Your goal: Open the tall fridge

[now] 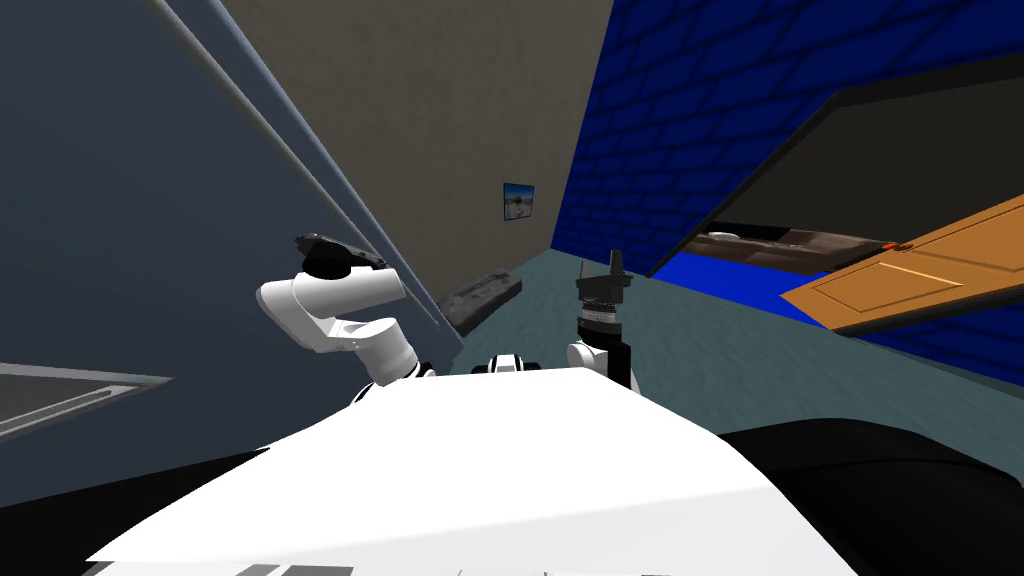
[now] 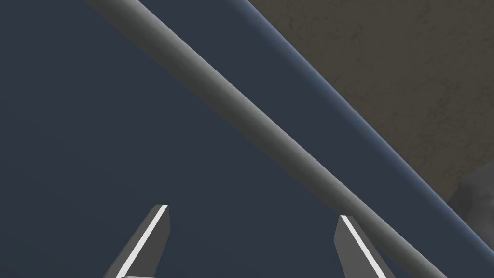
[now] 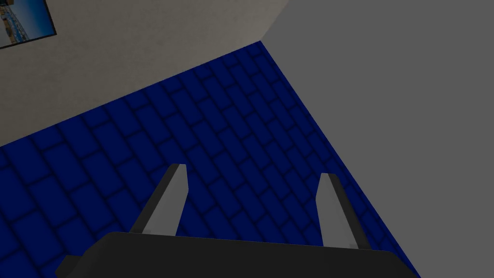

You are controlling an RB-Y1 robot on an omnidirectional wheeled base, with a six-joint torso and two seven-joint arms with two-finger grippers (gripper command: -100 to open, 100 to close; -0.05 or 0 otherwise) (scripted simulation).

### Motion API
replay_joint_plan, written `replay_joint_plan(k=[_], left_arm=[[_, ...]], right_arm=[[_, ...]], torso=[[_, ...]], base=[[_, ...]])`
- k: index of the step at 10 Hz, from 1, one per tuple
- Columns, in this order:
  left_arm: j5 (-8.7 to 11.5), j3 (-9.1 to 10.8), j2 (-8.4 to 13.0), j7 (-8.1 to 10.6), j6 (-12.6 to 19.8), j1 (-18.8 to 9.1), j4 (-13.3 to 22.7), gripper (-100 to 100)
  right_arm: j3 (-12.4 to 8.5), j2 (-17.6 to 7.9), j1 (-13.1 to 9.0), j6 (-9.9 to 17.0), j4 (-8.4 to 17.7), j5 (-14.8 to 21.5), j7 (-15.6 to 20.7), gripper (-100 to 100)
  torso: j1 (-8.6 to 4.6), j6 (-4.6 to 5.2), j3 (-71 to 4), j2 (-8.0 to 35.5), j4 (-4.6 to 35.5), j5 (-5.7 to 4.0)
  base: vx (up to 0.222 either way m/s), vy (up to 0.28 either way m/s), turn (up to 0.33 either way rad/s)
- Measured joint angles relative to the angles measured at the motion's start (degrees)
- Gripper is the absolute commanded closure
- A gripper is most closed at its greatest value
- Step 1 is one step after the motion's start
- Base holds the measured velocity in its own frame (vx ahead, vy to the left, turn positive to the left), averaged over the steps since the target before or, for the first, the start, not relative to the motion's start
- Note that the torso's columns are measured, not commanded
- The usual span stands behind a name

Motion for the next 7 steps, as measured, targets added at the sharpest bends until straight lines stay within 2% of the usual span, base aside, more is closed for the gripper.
replay_joint_plan(k=[3, 4, 6, 7], left_arm=[[0.7, 0.92, -1.6, 1.47, -1.0, 0.7, 0.6, -100], [1.2, 1.35, -2.7, 1.70, -1.2, 0.8, 0.6, -100], [1.1, 1.49, -2.7, 1.63, -0.9, 0.5, 0.6, -100], [1.1, 1.39, -2.8, 1.62, -0.6, 0.5, 0.5, 100]], right_arm=[[0.0, 0.0, 0.0, 0.0, 0.0, 0.0, 0.0, 0], [0.0, 0.0, 0.0, 0.0, 0.0, 0.0, 0.0, 0], [0.0, 0.0, 0.0, 0.0, 0.0, 0.0, 0.0, 0], [0.0, 0.0, 0.0, 0.0, 0.0, 0.0, 0.0, 0]], torso=[[-0.01, 0.00, 0.0, -0.1, 0.0, 0.00], [0.00, 0.00, 0.0, 0.1, 0.0, 0.01], [0.12, 0.05, 0.0, 0.0, 0.0, 0.01], [0.23, 0.01, -0.2, -0.1, 0.0, 0.03]], base=[[0.169, 0.058, -0.013], [0.050, 0.020, 0.016], [0.057, 0.060, -0.004], [-0.005, -0.002, 0.023]])
